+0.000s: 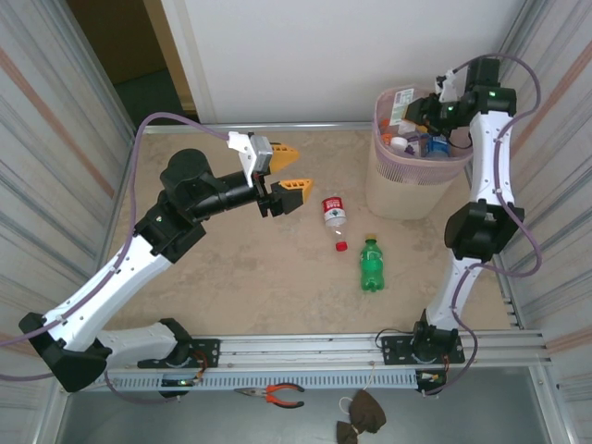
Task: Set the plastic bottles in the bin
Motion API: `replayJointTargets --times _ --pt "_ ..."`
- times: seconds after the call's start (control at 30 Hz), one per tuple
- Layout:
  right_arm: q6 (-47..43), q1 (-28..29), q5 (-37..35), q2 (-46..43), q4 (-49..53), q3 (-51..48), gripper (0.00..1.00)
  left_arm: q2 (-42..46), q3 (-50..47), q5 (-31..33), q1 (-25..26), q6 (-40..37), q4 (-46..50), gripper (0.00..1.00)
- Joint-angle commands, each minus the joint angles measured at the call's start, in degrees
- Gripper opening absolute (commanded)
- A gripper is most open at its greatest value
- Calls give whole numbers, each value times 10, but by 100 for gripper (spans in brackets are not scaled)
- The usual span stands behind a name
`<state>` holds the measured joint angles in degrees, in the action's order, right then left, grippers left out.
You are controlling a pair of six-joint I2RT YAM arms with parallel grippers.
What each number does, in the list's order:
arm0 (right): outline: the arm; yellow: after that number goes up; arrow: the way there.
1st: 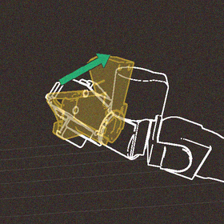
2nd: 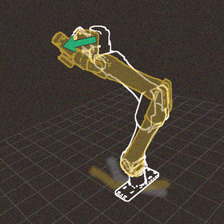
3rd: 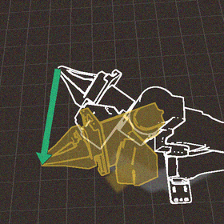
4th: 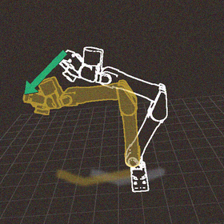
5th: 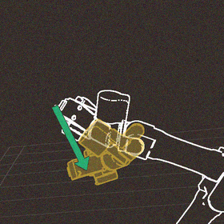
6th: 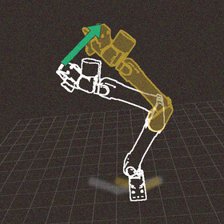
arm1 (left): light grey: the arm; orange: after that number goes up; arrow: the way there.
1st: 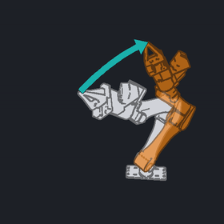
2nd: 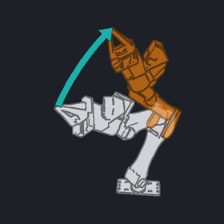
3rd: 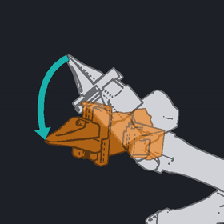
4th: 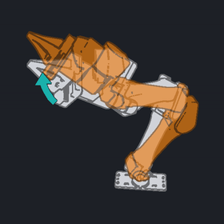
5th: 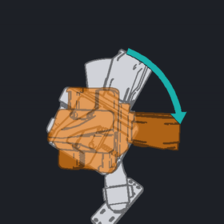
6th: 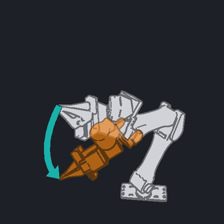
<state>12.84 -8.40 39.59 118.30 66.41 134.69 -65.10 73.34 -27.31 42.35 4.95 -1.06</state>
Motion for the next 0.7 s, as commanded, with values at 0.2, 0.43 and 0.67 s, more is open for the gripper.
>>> replayJointTargets --times 0.2,0.43,0.67 --pt "-43 23 42 60 68 26 31 2 -11 9 -5 14 -7 73" --pt "-45 23 22 108 94 27 37 -2 -19 17 -8 19 -6 72" --pt "-40 20 -6 119 102 32 51 -13 -22 22 -10 28 -4 71"
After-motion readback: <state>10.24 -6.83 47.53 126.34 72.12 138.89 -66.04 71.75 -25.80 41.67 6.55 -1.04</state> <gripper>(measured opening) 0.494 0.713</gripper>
